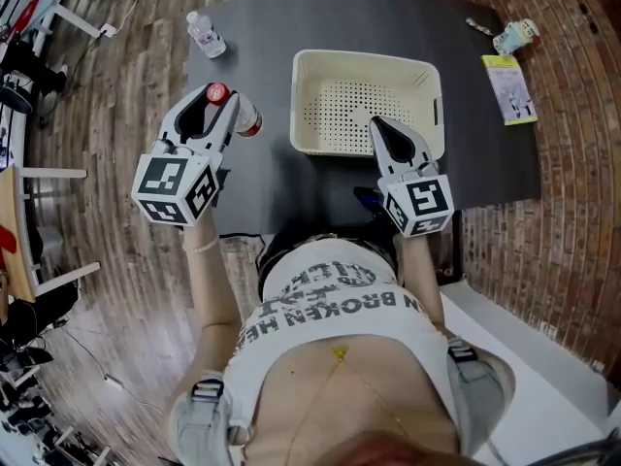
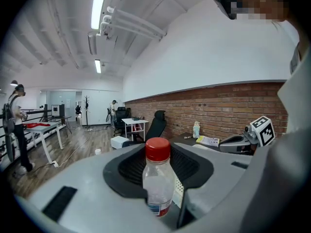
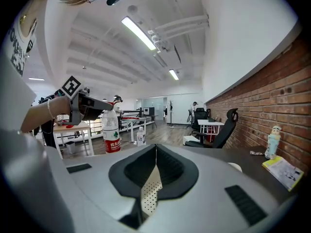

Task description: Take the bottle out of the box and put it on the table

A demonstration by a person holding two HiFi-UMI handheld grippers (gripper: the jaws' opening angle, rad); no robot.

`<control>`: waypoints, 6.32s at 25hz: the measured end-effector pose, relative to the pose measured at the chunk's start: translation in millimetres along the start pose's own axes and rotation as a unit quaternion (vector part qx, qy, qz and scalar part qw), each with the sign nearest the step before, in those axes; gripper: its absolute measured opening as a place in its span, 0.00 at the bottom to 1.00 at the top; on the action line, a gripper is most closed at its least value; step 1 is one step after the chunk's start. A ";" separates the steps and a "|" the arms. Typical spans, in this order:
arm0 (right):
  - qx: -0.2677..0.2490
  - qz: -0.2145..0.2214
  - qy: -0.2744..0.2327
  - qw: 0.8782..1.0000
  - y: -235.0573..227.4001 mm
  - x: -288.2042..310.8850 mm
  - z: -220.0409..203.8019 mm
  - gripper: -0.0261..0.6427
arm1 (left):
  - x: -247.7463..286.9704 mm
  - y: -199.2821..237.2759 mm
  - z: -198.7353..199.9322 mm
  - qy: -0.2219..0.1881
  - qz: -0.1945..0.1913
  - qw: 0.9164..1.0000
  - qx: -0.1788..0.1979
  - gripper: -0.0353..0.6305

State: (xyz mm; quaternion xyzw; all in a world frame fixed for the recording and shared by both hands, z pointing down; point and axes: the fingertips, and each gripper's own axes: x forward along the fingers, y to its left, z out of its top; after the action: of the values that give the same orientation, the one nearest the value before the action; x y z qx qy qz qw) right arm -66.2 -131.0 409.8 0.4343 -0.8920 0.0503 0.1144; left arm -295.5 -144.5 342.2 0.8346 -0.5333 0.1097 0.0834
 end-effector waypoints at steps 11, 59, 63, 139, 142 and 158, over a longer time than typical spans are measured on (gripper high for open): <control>-0.005 -0.011 0.003 1.000 6.3 3.9 1.8 0.05 | -8.0 10.6 -4.8 0.003 -0.004 1.000 0.006 0.29; -0.001 -0.016 0.026 1.000 3.5 11.4 -13.1 0.05 | 32.7 3.6 -127.6 0.069 -0.025 0.997 -0.024 0.29; -0.001 -0.015 0.027 1.000 2.6 12.0 -15.0 0.05 | 35.0 -0.9 -144.6 0.078 -0.022 0.997 -0.020 0.29; -0.002 -0.013 0.058 0.998 -0.9 -0.3 -40.1 0.05 | 10.7 -11.6 -113.6 -0.025 -0.019 0.999 -0.022 0.32; 0.000 -0.012 0.057 0.998 -3.9 -2.0 -40.1 0.05 | 5.3 -14.7 -106.2 -0.028 -0.011 1.000 -0.010 0.32; -0.002 0.033 0.051 0.998 -38.0 -24.0 -37.9 0.05 | 46.2 -125.7 -94.2 -0.013 -0.049 0.999 -0.018 0.06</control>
State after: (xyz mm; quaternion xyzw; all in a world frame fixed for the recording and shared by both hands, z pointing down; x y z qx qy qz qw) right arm -15.9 -129.0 440.2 0.4013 -0.8990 0.0741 0.1591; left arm -171.4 -108.2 442.6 0.8598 -0.4942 0.0848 0.0962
